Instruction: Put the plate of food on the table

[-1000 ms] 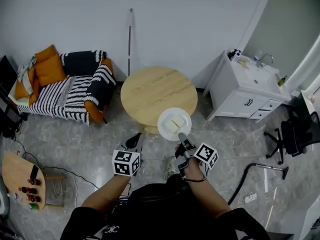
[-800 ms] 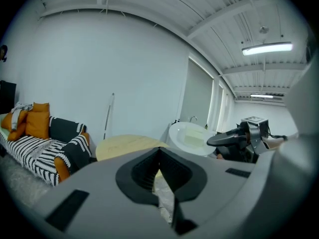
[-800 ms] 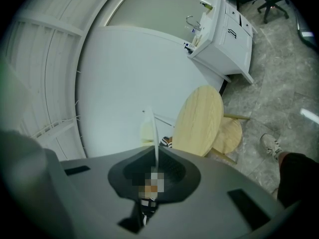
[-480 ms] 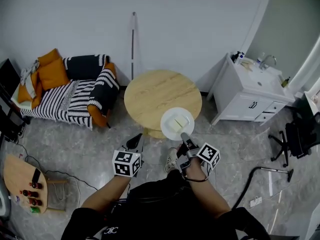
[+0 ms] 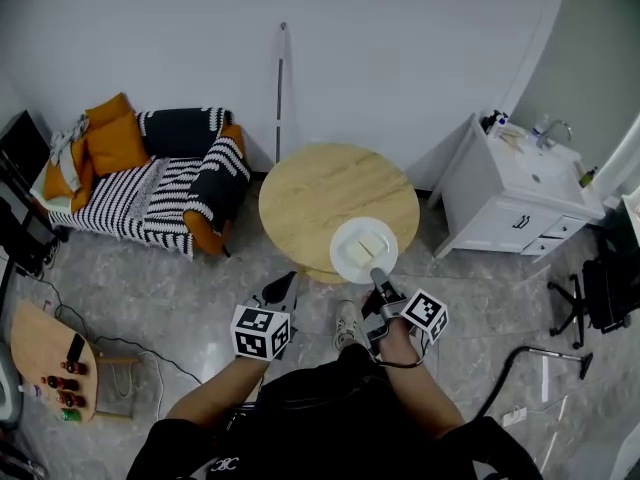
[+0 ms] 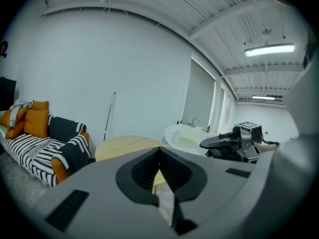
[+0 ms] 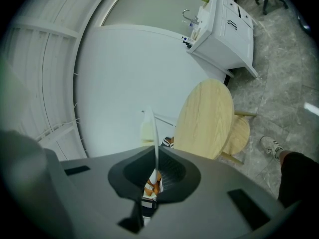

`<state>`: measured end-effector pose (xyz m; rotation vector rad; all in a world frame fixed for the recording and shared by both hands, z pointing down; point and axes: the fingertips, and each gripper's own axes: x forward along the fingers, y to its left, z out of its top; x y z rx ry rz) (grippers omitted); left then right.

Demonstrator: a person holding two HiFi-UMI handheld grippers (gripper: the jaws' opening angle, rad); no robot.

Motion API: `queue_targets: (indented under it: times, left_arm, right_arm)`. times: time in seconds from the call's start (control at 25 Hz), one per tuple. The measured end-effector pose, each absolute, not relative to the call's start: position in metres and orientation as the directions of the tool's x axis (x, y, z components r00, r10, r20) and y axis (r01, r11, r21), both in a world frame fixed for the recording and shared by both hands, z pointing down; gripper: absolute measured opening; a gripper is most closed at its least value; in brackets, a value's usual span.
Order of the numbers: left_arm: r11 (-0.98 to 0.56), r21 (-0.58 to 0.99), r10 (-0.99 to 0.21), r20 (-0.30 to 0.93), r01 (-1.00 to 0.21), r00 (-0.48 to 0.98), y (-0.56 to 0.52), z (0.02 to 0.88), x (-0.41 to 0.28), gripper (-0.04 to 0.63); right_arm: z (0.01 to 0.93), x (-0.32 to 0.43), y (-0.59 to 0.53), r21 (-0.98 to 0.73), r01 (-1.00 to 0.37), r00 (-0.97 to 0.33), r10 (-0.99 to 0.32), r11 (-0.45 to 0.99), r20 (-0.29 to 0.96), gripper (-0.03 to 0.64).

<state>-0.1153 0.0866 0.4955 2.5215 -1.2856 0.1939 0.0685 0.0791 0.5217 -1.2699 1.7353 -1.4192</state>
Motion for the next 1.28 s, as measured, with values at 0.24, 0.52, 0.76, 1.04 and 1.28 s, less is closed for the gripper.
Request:
queue_targets:
  times: [0.24, 0.52, 0.76, 1.04, 1.28]
  left_arm:
    - [-0.563, 0.199, -0.762, 0.249, -0.802, 0.597, 0.061, 0.498, -0.105, 0.005]
    - [-0.564, 0.209, -0.749, 0.279, -0.799, 0.601, 0.013, 0.507, -0.084, 0.005]
    - [-0.578, 0.201, -0.737, 0.287, -0.791, 0.611, -0.029, 0.508, -0.065, 0.005]
    - [-0.572, 0.186, -0.738, 0.309, -0.799, 0.601, -0.078, 0.511, -0.047, 0.005]
    - [-0.556, 0.187, -0.743, 0.324, -0.81, 0.585, -0.126, 0.508, -0.027, 0.005]
  right_arm:
    - [0.516, 0.071, 0.056, -0.946, -0.323, -0.413, -0.902, 0.015, 0.127, 0.018]
    - [0.524, 0.091, 0.02, -0.948, -0.318, -0.417, -0.896, -0.01, 0.15, 0.017]
    - [0.534, 0.11, -0.018, -0.948, -0.317, -0.413, -0.894, -0.037, 0.173, 0.018]
    - [0.542, 0.122, -0.066, -0.947, -0.317, -0.441, -0.874, -0.06, 0.203, 0.018]
    - [0.543, 0.139, -0.111, -0.941, -0.334, -0.466, -0.857, -0.06, 0.22, 0.018]
